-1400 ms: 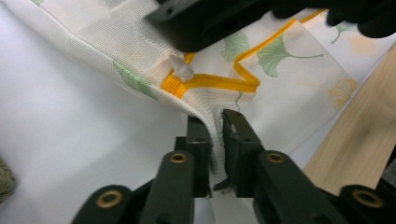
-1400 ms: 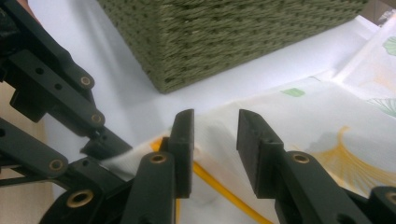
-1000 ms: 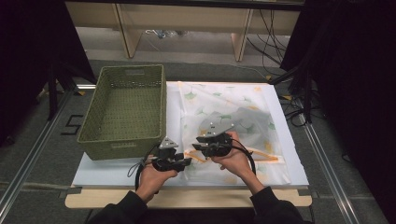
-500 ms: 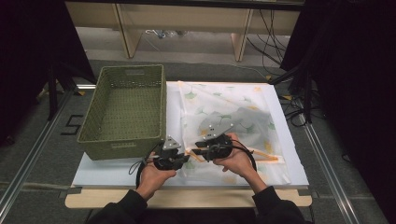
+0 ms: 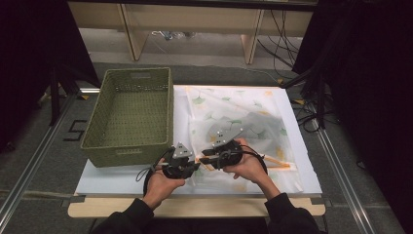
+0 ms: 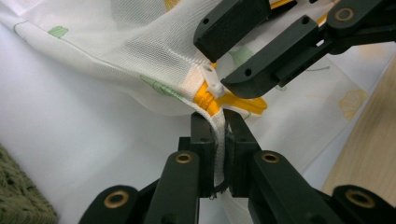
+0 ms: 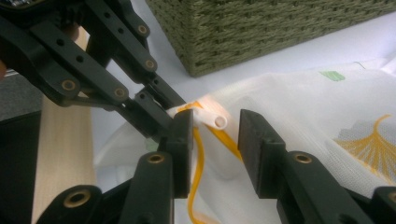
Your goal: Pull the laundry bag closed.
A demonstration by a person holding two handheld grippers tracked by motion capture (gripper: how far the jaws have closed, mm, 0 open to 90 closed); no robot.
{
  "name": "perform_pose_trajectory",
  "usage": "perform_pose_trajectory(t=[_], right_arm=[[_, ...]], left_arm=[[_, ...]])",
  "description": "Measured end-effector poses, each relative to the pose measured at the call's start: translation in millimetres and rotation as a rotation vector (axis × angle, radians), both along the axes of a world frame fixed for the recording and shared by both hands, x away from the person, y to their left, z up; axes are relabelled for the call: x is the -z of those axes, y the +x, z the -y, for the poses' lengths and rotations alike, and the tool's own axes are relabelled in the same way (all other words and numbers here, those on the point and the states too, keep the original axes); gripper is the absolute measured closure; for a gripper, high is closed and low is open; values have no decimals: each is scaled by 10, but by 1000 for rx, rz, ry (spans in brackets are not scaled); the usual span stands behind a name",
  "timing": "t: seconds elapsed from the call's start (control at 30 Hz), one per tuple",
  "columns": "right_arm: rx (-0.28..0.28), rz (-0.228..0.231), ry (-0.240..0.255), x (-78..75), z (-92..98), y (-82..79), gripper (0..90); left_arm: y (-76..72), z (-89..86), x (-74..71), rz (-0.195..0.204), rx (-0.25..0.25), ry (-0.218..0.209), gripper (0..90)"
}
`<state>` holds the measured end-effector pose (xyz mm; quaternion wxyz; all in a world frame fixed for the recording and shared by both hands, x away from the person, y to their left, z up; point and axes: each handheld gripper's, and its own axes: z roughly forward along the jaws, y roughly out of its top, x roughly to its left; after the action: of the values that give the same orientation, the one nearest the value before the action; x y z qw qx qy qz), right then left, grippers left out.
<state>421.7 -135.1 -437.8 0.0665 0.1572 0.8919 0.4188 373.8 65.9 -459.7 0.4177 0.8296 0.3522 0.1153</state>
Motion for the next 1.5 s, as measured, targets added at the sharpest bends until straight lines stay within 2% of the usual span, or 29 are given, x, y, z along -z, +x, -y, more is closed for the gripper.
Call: perform_pose_trajectory(t=[0.13,0.23,0.3,0.33,0.37,0.4,0.5,0.53,0.67,0.87,0.93,0.97,1.07,1.13,1.17,1.23,1.33,1.43,1.5], right_arm=[[-3,-19,-12,0,4,4,666],[-27,-12,-13,15,-5,13,663],[-26,-18,-12,21,-14,13,656],[-27,-21,-16,25,-15,15,657],[-30,-21,-18,28,-15,18,659],[-32,-23,-21,30,-15,17,664],[-28,-11,-24,27,-8,18,669],[-32,-28,-20,30,-11,13,675],[-37,-40,-11,24,-1,15,692],[-50,-24,-12,4,8,1,722],[-70,4,-11,-10,6,7,746],[-73,9,-6,-24,8,2,746],[-62,3,-10,-66,9,-39,757],[-95,38,-5,-74,2,-32,776],[-83,27,-13,-83,8,-45,787],[-83,46,-25,-95,5,-52,803],[-98,75,-13,-135,0,-59,832],[-106,77,6,-178,-7,-77,840],[-118,76,0,-190,-22,-90,845]], left_arm=[[2,4,2,4,16,4,835],[-5,11,1,1,11,2,835],[-5,14,-4,11,19,15,834],[-10,24,2,4,11,4,833],[-6,19,-2,8,14,20,833],[-11,25,-1,8,20,13,832],[-9,23,-3,16,28,19,830],[-9,27,-1,18,27,17,828],[-10,28,-3,21,35,14,825],[2,17,-5,28,44,16,819],[0,16,1,23,25,15,818],[4,11,-3,22,35,19,818],[11,7,-5,32,40,29,818],[9,7,-3,26,37,26,818],[7,14,2,25,30,15,819],[8,14,2,25,30,14,818],[11,13,3,22,35,17,819],[8,19,-6,29,38,27,819],[7,17,-8,27,34,24,819]])
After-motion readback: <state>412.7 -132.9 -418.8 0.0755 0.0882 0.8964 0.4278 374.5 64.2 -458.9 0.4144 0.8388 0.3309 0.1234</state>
